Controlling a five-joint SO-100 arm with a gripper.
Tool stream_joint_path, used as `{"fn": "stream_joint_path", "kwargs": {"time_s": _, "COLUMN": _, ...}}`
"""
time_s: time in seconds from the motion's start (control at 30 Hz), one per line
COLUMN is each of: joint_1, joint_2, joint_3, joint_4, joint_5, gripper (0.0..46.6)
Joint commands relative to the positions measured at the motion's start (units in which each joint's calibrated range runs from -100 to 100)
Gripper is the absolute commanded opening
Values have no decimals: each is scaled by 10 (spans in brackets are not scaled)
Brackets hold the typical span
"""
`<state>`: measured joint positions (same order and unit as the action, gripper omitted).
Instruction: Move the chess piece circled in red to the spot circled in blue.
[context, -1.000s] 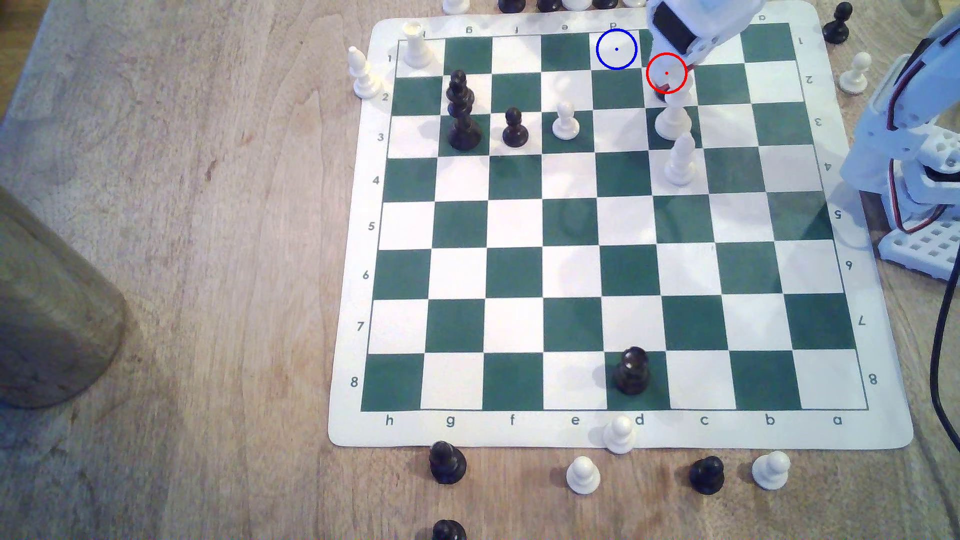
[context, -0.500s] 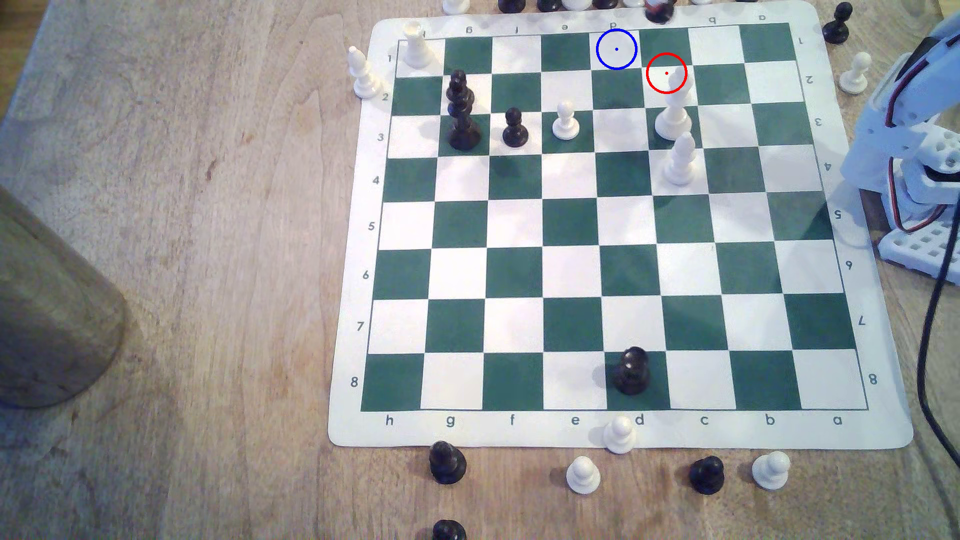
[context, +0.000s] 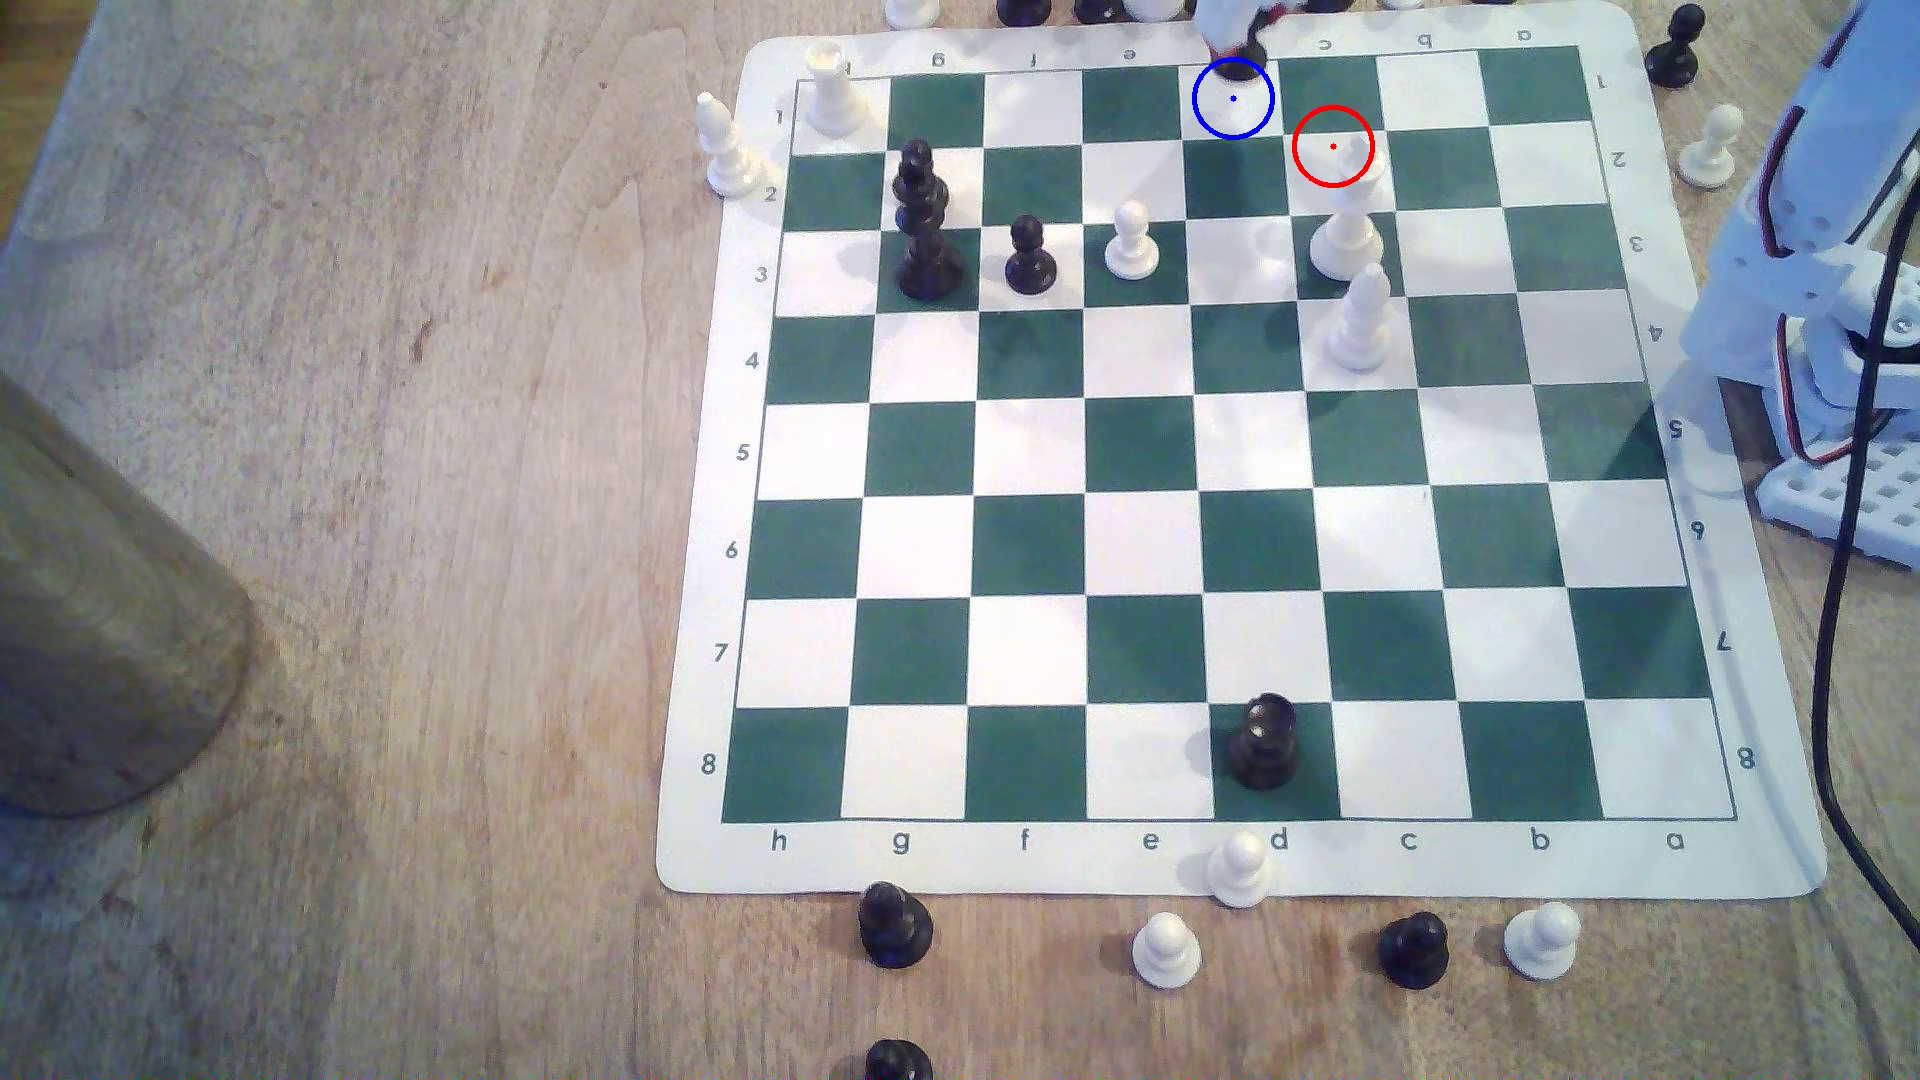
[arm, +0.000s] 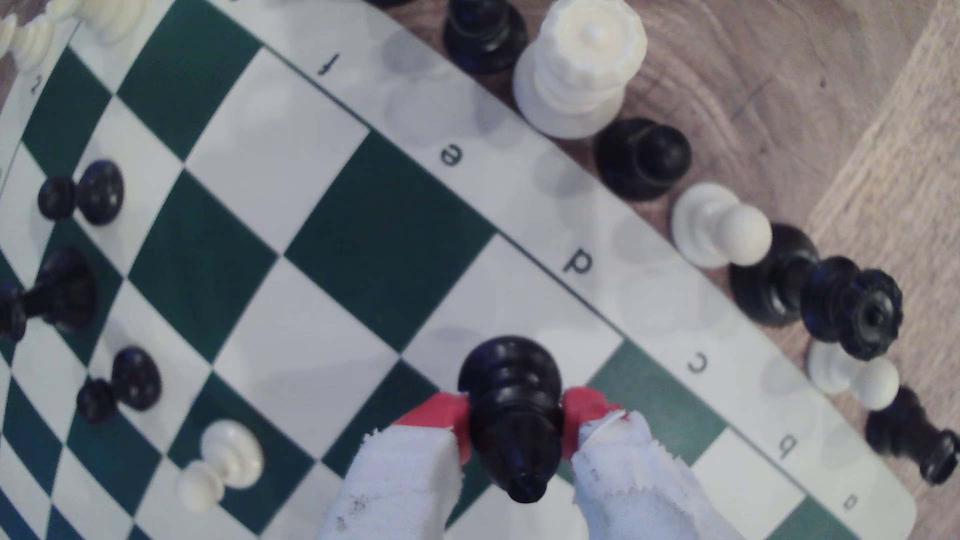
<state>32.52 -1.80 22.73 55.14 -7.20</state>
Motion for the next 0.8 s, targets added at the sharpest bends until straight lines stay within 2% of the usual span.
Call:
{"fn": "stream_joint_path", "kwargs": {"time_s": 0.0, "joint_1": 9, "joint_2": 13, "joint_3": -31, "joint_4": -26, "joint_5": 7, "gripper": 13}}
{"fn": "stream_joint_path", "kwargs": {"time_s": 0.77, "joint_1": -10, "joint_2": 39, "joint_3": -29, "joint_4": -42, "joint_5": 7, "gripper": 13}}
